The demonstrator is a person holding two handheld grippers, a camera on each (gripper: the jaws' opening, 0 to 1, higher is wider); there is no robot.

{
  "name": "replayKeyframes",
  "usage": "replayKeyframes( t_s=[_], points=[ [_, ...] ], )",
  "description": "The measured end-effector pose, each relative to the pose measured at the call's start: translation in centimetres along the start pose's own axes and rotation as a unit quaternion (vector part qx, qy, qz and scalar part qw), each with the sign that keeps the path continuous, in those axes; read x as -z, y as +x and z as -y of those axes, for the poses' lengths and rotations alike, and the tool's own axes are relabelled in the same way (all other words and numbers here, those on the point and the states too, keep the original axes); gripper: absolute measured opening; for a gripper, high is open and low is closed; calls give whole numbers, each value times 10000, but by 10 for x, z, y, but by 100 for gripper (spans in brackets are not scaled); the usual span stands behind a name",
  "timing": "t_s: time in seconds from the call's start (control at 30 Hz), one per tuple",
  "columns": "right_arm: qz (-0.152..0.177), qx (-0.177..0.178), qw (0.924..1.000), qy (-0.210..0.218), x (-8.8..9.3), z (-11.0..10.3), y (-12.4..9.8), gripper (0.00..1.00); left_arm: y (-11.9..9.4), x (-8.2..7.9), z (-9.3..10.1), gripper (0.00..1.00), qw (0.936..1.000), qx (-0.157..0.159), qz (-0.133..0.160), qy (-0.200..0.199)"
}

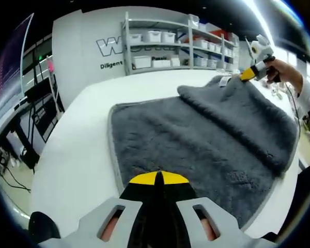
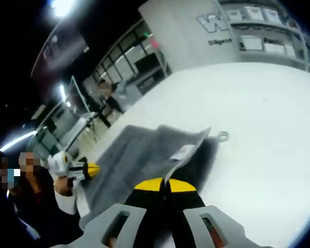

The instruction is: Open the folded towel by lifting each exposed corner and separating the folded layers until the towel lies flat within the target outline without major curled edges

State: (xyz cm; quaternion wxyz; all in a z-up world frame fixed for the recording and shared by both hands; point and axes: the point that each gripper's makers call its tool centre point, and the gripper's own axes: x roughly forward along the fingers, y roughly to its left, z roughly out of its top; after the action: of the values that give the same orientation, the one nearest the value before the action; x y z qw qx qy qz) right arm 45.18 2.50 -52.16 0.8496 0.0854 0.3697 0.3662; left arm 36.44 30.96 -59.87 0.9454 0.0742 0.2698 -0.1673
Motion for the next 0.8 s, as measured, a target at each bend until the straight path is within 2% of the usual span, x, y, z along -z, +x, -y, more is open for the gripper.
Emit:
replayKeyframes(
  t_s=[0.5,0.8],
  points=[
    [-155,133,9998,-53,-1,15,-21,0,-1,3,-2,0,10000,9,-11,-18],
    [-121,217,9997,-26,-9,25,-37,0,1,2,-10,0,10000,10,-29,-23]
  ],
)
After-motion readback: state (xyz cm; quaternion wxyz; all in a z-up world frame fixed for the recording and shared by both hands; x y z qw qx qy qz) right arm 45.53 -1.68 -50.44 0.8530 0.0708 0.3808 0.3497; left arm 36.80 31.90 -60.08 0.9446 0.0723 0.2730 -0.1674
